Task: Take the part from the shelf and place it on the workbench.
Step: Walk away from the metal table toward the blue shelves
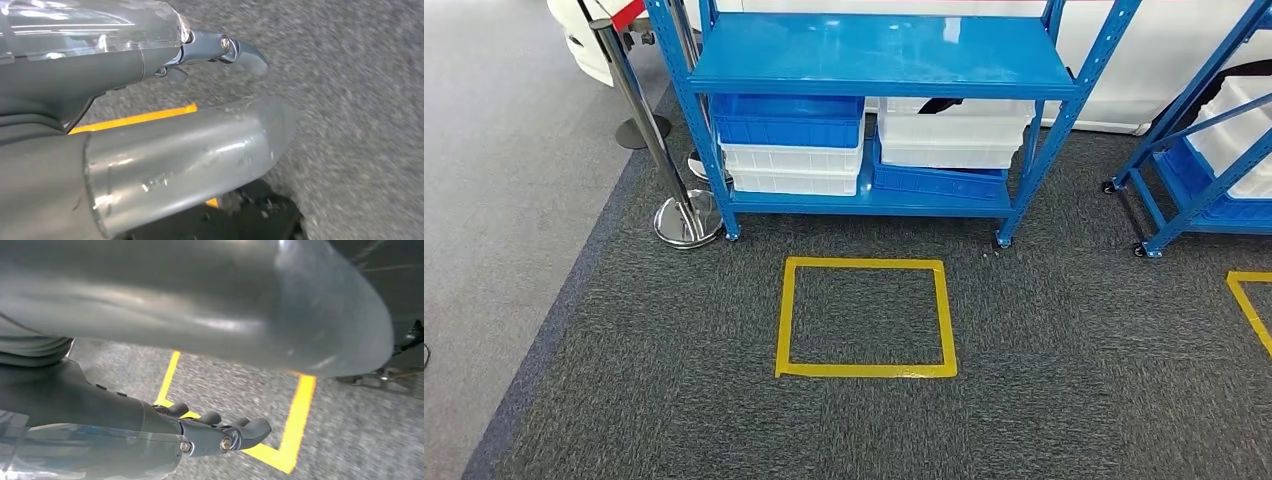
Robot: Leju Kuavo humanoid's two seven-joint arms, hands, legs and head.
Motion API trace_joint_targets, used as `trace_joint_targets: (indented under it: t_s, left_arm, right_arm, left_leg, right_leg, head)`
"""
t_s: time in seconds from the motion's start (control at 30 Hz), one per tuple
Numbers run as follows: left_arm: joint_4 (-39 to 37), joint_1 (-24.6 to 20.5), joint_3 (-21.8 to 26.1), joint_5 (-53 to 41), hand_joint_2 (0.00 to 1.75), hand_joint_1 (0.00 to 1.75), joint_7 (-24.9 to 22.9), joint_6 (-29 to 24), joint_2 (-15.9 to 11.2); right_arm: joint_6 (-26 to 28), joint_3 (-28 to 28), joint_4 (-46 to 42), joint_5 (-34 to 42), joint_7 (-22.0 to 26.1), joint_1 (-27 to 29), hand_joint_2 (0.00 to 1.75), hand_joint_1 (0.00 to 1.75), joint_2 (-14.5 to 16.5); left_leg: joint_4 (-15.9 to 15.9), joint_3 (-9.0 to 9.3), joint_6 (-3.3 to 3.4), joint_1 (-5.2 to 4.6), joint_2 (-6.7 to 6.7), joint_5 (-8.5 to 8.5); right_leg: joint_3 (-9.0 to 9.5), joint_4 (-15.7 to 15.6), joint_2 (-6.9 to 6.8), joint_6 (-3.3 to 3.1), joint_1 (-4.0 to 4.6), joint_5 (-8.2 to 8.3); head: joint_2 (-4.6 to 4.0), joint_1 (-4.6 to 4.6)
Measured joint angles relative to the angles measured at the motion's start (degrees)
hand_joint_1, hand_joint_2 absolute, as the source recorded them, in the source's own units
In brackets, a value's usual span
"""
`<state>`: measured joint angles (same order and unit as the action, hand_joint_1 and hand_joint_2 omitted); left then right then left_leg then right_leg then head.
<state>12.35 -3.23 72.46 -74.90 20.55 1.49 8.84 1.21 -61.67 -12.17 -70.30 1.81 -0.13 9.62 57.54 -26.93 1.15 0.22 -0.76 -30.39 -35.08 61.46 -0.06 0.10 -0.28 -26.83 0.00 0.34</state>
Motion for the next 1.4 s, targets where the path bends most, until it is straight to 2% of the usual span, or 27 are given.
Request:
trace_joint_targets:
  t_s: [0.03, 0.07, 0.17, 0.23, 0.3, 0.33, 0.37, 0.4, 0.47, 0.53, 0.57, 0.63, 0.67, 0.73, 0.8, 0.87, 0.9, 0.93, 1.0, 1.03, 1.07, 1.17, 1.2, 1.27, 1.33, 1.37, 1.4]
  left_arm:
    - [0.0, -0.1, 0.0, 0.0, 0.00, 0.00, 0.0, 0.0, 0.0]
    - [0.0, -0.2, 0.0, 0.0, 0.00, 0.00, 0.0, 0.0, 0.1]
    - [0.0, -0.2, 0.0, 0.0, 0.00, 0.00, -0.3, -0.1, 0.1]
    - [0.0, -0.3, 0.0, 0.0, 0.00, 0.00, -0.3, 0.0, 0.1]
    - [0.0, -0.3, 0.0, 0.0, 0.00, 0.00, -0.4, 0.0, 0.1]
    - [0.0, -0.2, 0.0, 0.0, 0.00, 0.00, -0.4, 0.0, 0.1]
    - [0.0, -0.1, 0.0, 0.0, 0.00, 0.00, -0.4, 0.0, 0.1]
    - [0.0, 0.0, 0.0, 0.0, 0.00, 0.00, -0.4, 0.0, 0.1]
    - [0.0, 0.2, 0.0, 0.0, 0.00, 0.00, -0.3, 0.0, 0.1]
    - [0.0, 0.4, 0.0, -0.1, 0.00, 0.00, -0.2, 0.0, 0.1]
    - [0.0, 0.5, 0.0, -0.1, 0.00, 0.00, -0.2, 0.0, 0.1]
    - [0.0, 0.4, 0.0, -0.1, 0.00, 0.00, -0.1, 0.2, 0.1]
    - [0.0, 0.4, 0.0, -0.1, 0.00, 0.00, -0.1, 0.3, 0.1]
    - [0.0, 0.2, 0.0, -0.1, 0.00, 0.00, -0.3, 0.5, 0.0]
    - [0.0, 0.1, 0.0, -0.1, 0.00, 0.00, -0.5, 0.6, -0.1]
    - [0.0, 0.1, 0.0, -0.2, 0.00, 0.00, -0.6, 0.6, -0.1]
    - [0.0, 0.2, 0.0, -0.2, 0.00, 0.00, -0.6, 0.6, -0.1]
    - [0.0, 0.2, 0.0, -0.2, 0.00, 0.00, -0.7, 0.6, -0.1]
    - [0.0, 0.3, 0.0, -0.3, 0.00, 0.00, -0.7, 0.6, -0.1]
    - [0.0, 0.2, 0.0, -0.5, 0.00, 0.00, -0.7, 0.6, -0.1]
    - [0.0, 0.2, 0.0, -0.6, 0.00, 0.00, -0.8, 0.6, -0.1]
    - [0.0, -0.1, 0.0, -0.7, 0.00, 0.00, -0.8, 0.6, -0.2]
    - [0.0, -0.1, 0.0, -0.7, 0.00, 0.00, -0.8, 0.6, -0.3]
    - [0.0, -0.2, 0.0, -0.7, 0.00, 0.00, -0.8, 0.5, -0.3]
    - [0.0, -0.2, 0.0, -0.7, 0.00, 0.00, -0.8, 0.5, -0.3]
    - [0.0, -0.1, 0.0, -0.7, 0.00, 0.00, -0.8, 0.5, -0.3]
    - [0.0, 0.0, 0.0, -0.7, 0.00, 0.00, -0.8, 0.5, -0.3]
  right_arm:
    - [0.0, 0.0, 0.0, -0.1, 0.0, 0.0, 0.00, 0.00, 0.0]
    - [-0.1, 0.0, 0.0, -0.1, 0.0, 0.0, 0.00, 0.00, 0.0]
    - [-0.1, 0.0, 0.0, -0.3, -0.1, 0.1, 0.00, 0.00, 0.0]
    - [-0.1, 0.0, 0.0, -0.5, -0.1, 0.2, 0.00, 0.00, 0.0]
    - [-0.1, 0.0, 0.0, -0.7, -0.2, 0.1, 0.00, 0.00, 0.0]
    - [-0.1, 0.0, 0.0, -0.8, -0.2, 0.1, 0.00, 0.00, 0.0]
    - [-0.1, 0.0, 0.0, -0.9, -0.2, 0.1, 0.00, 0.00, 0.0]
    - [-0.1, 0.0, 0.0, -1.0, -0.2, 0.2, 0.00, 0.00, 0.0]
    - [-0.1, 0.0, 0.0, -1.0, -0.2, 0.2, 0.00, 0.00, 0.0]
    - [-0.2, -0.1, 0.0, -1.0, -0.2, 0.2, 0.00, 0.00, 0.0]
    - [-0.2, -0.1, 0.0, -1.1, -0.3, 0.1, 0.00, 0.00, 0.0]
    - [-0.2, -0.1, 0.0, -1.2, -0.3, -0.1, 0.00, 0.00, 0.0]
    - [-0.2, -0.2, 0.0, -1.3, -0.3, -0.2, 0.00, 0.00, 0.0]
    - [-0.3, -0.3, 0.0, -1.5, -0.3, -0.4, 0.00, 0.00, -0.1]
    - [-0.4, -0.3, 0.0, -1.7, -0.3, -0.4, 0.00, 0.00, -0.1]
    - [-0.5, -0.4, 0.0, -1.8, -0.4, -0.3, 0.00, 0.00, -0.1]
    - [-0.6, -0.4, 0.0, -1.8, -0.4, -0.2, 0.00, 0.00, -0.1]
    - [-0.6, -0.4, 0.0, -1.8, -0.4, -0.1, 0.00, 0.00, -0.1]
    - [-0.6, -0.5, 0.0, -1.8, -0.4, 0.2, 0.00, 0.00, -0.2]
    - [-0.6, -0.5, 0.0, -1.8, -0.4, 0.3, 0.00, 0.00, -0.2]
    - [-0.6, -0.5, 0.0, -1.9, -0.4, 0.3, 0.00, 0.00, -0.2]
    - [-0.6, -0.5, 0.0, -1.9, -0.4, 0.1, 0.00, 0.00, -0.2]
    - [-0.6, -0.5, 0.0, -1.9, -0.4, 0.1, 0.00, 0.00, -0.2]
    - [-0.6, -0.6, 0.0, -1.9, -0.4, 0.1, 0.00, 0.00, -0.2]
    - [-0.6, -0.7, 0.0, -1.9, -0.4, 0.0, 0.00, 0.00, -0.2]
    - [-0.6, -0.8, 0.0, -1.9, -0.4, 0.0, 0.00, 0.00, -0.2]
    - [-0.6, -0.9, 0.0, -1.9, -0.4, 0.0, 0.00, 0.00, -0.2]
  left_leg:
    - [-0.1, 0.26, -0.37, -0.03, 0.01, -0.40]
    - [-0.1, 0.59, -0.76, -0.09, 0.00, -0.53]
    - [1.7, 1.14, -1.74, -0.11, 0.14, -0.91]
    - [7.4, -1.74, -2.19, 0.12, 0.35, -2.47]
    - [14.5, -6.67, -2.59, 0.33, 0.40, -5.57]
    - [16.4, -8.61, -2.73, 0.39, 0.40, -6.75]
    - [16.6, -9.78, -2.80, 0.41, 0.41, -6.96]
    - [14.8, -10.09, -2.78, 0.40, 0.42, -5.83]
    - [8.2, -9.59, -2.34, 0.33, 0.51, 0.15]
    - [3.8, -9.09, -1.62, 0.04, 0.69, 4.43]
    - [3.2, -8.98, -1.21, -0.07, 0.73, 5.06]
    - [2.6, -7.78, -0.38, -0.03, 0.55, 4.70]
    - [2.1, -7.00, 0.04, 0.09, 0.46, 4.53]
    - [1.2, -5.40, 0.72, 0.24, 0.38, 4.07]
    - [0.9, -4.32, 1.04, 0.21, 0.34, 3.23]
    - [0.9, -3.00, 0.98, 0.20, 0.14, 2.04]
    - [0.9, -2.13, 0.86, 0.20, 0.02, 1.37]
    - [0.9, -1.22, 0.71, 0.20, -0.08, 0.66]
    - [0.9, 0.31, 0.29, 0.12, -0.23, -0.74]
    - [0.8, 0.81, -0.03, 0.04, -0.29, -1.43]
    - [0.8, 1.41, -0.39, -0.04, -0.34, -1.87]
    - [2.1, 2.32, -1.34, -0.16, -0.28, -1.70]
    - [3.9, 1.57, -1.59, -0.13, -0.15, -1.72]
    - [10.0, -1.83, -2.09, 0.12, 0.16, -3.41]
    - [15.3, -6.31, -2.54, 0.34, 0.29, -6.68]
    - [16.1, -7.85, -2.65, 0.39, 0.31, -7.67]
    - [15.3, -8.72, -2.66, 0.40, 0.33, -7.57]
  right_leg:
    - [0.25, -1.3, 0.02, -0.31, 0.23, 0.52]
    - [0.27, -1.6, 0.06, -0.59, 0.34, 0.13]
    - [1.95, -2.4, 0.08, -1.68, -0.05, -0.14]
    - [3.27, -2.7, -0.04, -2.22, -0.25, -0.80]
    - [4.14, -2.7, 0.01, -2.40, -0.25, -1.70]
    - [4.75, -2.7, 0.08, -2.36, -0.24, -2.25]
    - [5.50, -2.7, 0.14, -2.28, -0.25, -2.86]
    - [6.41, -2.7, 0.17, -2.16, -0.25, -3.52]
    - [8.10, -2.7, 0.11, -1.85, -0.24, -4.89]
    - [9.06, -2.8, 0.23, -1.24, -0.12, -6.08]
    - [9.46, -2.7, 0.31, -0.85, -0.04, -6.39]
    - [9.88, -2.0, 0.35, -0.05, -0.02, -6.30]
    - [9.56, -0.6, 0.32, 0.25, -0.02, -5.96]
    - [6.55, 4.6, 0.27, 0.66, -0.10, -6.39]
    - [1.60, 10.7, 0.27, 0.90, -0.16, -9.21]
    - [-2.07, 12.8, 0.26, 1.10, -0.25, -11.37]
    - [-2.75, 11.6, 0.26, 1.09, -0.28, -10.77]
    - [-2.79, 8.9, 0.25, 0.95, -0.28, -8.62]
    - [-2.33, 2.7, 0.25, 0.35, -0.05, -2.04]
    - [-2.11, 0.7, 0.28, 0.01, 0.12, 0.28]
    - [-1.97, -0.4, 0.33, -0.30, 0.23, 1.49]
    - [-0.20, -1.4, 0.46, -1.23, 0.02, 0.88]
    - [0.71, -1.7, 0.43, -1.56, -0.10, 0.53]
    - [2.23, -2.2, 0.35, -2.04, -0.23, -0.36]
    - [3.44, -2.2, 0.41, -2.16, -0.21, -1.53]
    - [4.19, -2.2, 0.46, -2.13, -0.20, -2.18]
    - [5.06, -2.2, 0.50, -2.06, -0.21, -2.88]
  head:
    - [0.00, -0.03]
    - [0.00, -0.09]
    - [0.00, -0.17]
    - [0.00, -0.48]
    - [0.00, -0.76]
    - [0.00, -0.78]
    - [0.00, -0.83]
    - [0.00, -0.87]
    - [0.00, -0.90]
    - [0.00, -0.95]
    - [0.00, -1.00]
    - [0.00, -1.09]
    - [0.00, -1.03]
    - [0.00, -0.76]
    - [0.00, -0.55]
    - [0.00, -0.52]
    - [0.00, -0.51]
    - [0.00, -0.50]
    - [0.00, -0.37]
    - [0.00, -0.32]
    - [0.00, -0.28]
    - [0.00, -0.29]
    - [0.00, -0.42]
    - [0.00, -0.62]
    - [0.00, -0.72]
    - [0.00, -0.73]
    - [0.00, -0.74]
